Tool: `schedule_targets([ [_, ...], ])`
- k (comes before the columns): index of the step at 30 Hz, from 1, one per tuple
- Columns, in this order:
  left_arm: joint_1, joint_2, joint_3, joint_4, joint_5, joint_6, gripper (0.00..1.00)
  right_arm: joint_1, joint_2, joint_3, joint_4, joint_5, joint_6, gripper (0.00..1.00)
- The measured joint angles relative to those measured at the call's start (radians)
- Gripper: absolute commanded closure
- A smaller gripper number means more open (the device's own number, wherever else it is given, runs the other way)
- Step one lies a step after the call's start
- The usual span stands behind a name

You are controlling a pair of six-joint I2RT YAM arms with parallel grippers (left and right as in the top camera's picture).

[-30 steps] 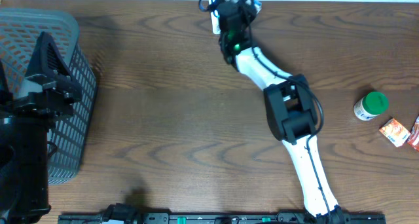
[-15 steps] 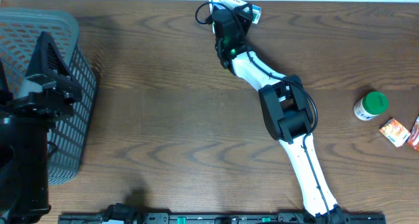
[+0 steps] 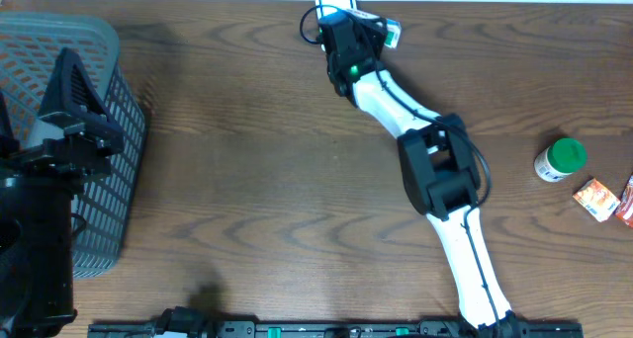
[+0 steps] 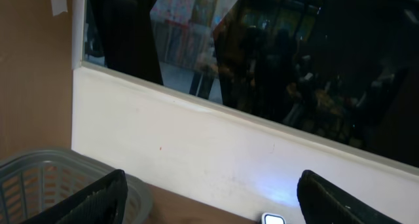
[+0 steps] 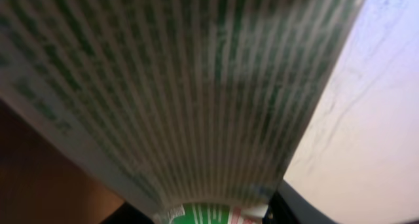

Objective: Scan the item barcode
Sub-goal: 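Carry the Panadol box to the right table edge and release it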

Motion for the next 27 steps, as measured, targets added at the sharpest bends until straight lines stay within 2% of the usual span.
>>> schedule_targets([
  [6, 0.000, 0.000, 0.000, -0.001, 0.000, 0.000, 0.17, -0.001, -0.230, 0.001, -0.386, -0.075, 0.291, 0.65],
  [11, 0.000, 0.000, 0.000, -0.001, 0.000, 0.000, 0.17, -0.027, -0.412, 0.014, -0.742, -0.264, 0.570, 0.66],
  [17, 0.000, 0.000, 0.000, 0.000, 0.000, 0.000, 0.17, -0.158, -0.423, 0.009, -1.038, -0.540, 0.802, 0.68],
  [21, 0.000, 0.000, 0.000, 0.000, 0.000, 0.000, 0.17, -0.347, -0.409, -0.058, -1.108, -0.653, 0.945, 0.65],
  [24, 0.000, 0.000, 0.000, 0.000, 0.000, 0.000, 0.17, -0.459, -0.408, -0.114, -1.096, -0.678, 1.021, 0.60],
  [27, 0.000, 0.000, 0.000, 0.000, 0.000, 0.000, 0.17, -0.550, -0.408, -0.192, -1.047, -0.691, 1.084, 0.60],
])
